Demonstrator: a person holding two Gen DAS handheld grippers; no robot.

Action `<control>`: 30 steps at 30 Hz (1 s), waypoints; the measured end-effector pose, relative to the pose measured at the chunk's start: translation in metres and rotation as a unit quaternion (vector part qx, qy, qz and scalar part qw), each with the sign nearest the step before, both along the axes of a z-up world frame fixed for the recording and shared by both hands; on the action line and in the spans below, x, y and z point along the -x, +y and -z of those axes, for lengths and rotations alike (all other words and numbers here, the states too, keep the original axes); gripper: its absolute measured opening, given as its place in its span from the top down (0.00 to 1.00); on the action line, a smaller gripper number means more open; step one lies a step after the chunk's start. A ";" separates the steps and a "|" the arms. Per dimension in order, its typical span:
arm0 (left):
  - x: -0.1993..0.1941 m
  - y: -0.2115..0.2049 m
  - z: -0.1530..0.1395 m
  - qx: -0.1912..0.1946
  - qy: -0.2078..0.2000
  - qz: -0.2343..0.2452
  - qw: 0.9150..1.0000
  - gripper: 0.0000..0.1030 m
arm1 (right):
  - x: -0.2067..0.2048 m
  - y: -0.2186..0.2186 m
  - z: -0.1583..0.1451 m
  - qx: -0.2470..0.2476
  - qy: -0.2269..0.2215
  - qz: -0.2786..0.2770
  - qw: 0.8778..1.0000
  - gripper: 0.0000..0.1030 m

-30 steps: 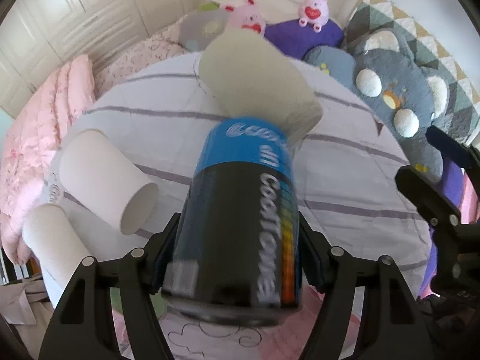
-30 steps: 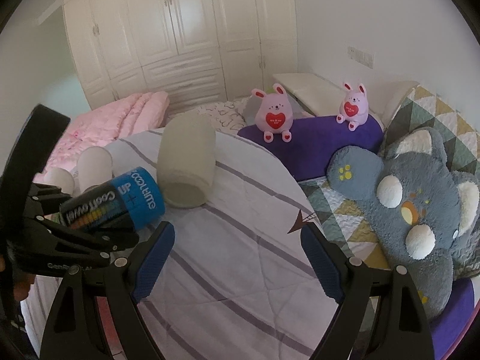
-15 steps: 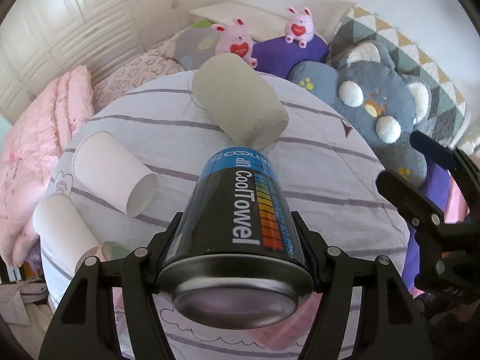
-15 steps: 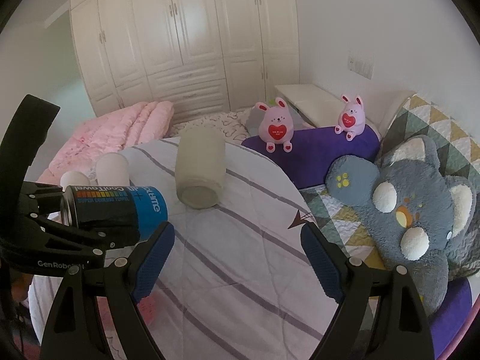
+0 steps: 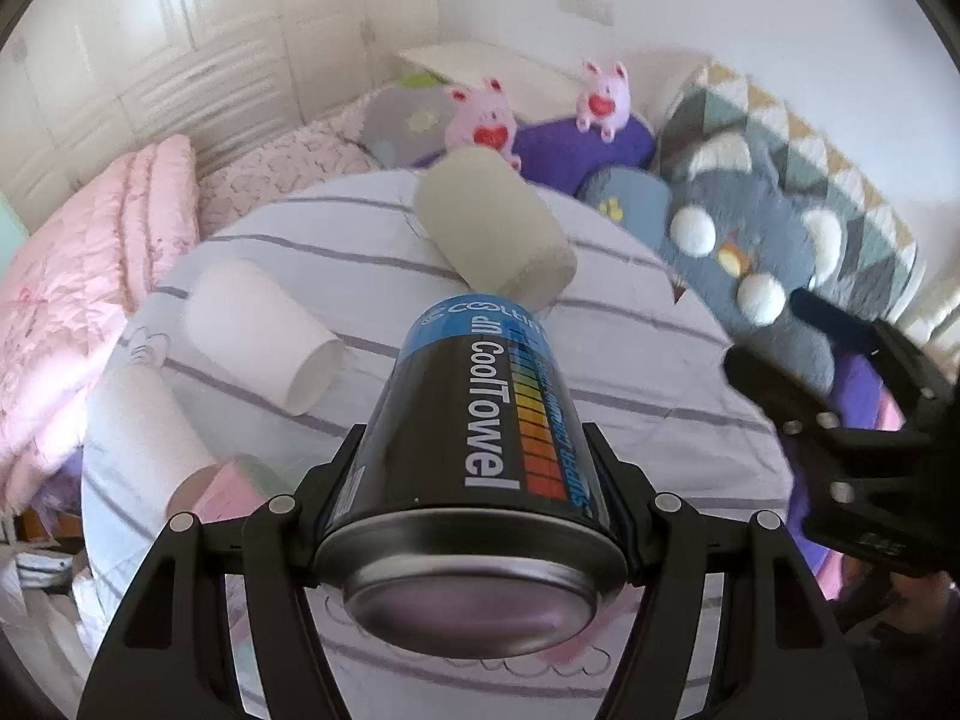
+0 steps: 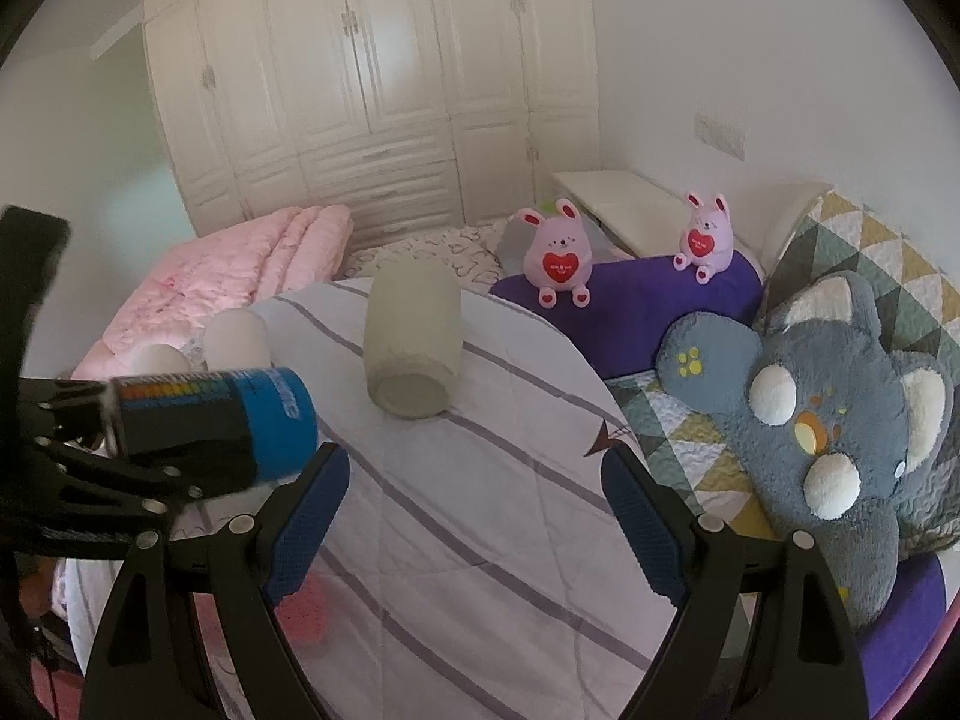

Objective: Flip cup upright
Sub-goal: 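Lift the tumbler with the left gripper and stand it on its rim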

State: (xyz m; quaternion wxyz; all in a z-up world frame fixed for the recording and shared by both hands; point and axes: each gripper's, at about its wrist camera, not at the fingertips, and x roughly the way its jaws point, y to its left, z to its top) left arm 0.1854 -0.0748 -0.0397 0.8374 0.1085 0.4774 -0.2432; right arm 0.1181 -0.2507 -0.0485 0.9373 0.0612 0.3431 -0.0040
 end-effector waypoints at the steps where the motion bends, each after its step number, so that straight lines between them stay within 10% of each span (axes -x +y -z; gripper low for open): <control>1: 0.004 0.005 -0.004 0.006 -0.006 -0.002 1.000 0.34 | 0.001 0.003 -0.001 0.001 -0.001 -0.003 1.000 0.15; 13: 0.076 0.066 -0.011 0.030 -0.022 -0.009 0.999 0.34 | 0.033 0.058 -0.018 0.028 -0.012 -0.041 0.999 0.15; 30: 0.137 0.099 0.067 0.041 0.008 0.010 0.999 0.33 | 0.084 0.112 0.006 0.033 0.032 -0.046 0.998 0.15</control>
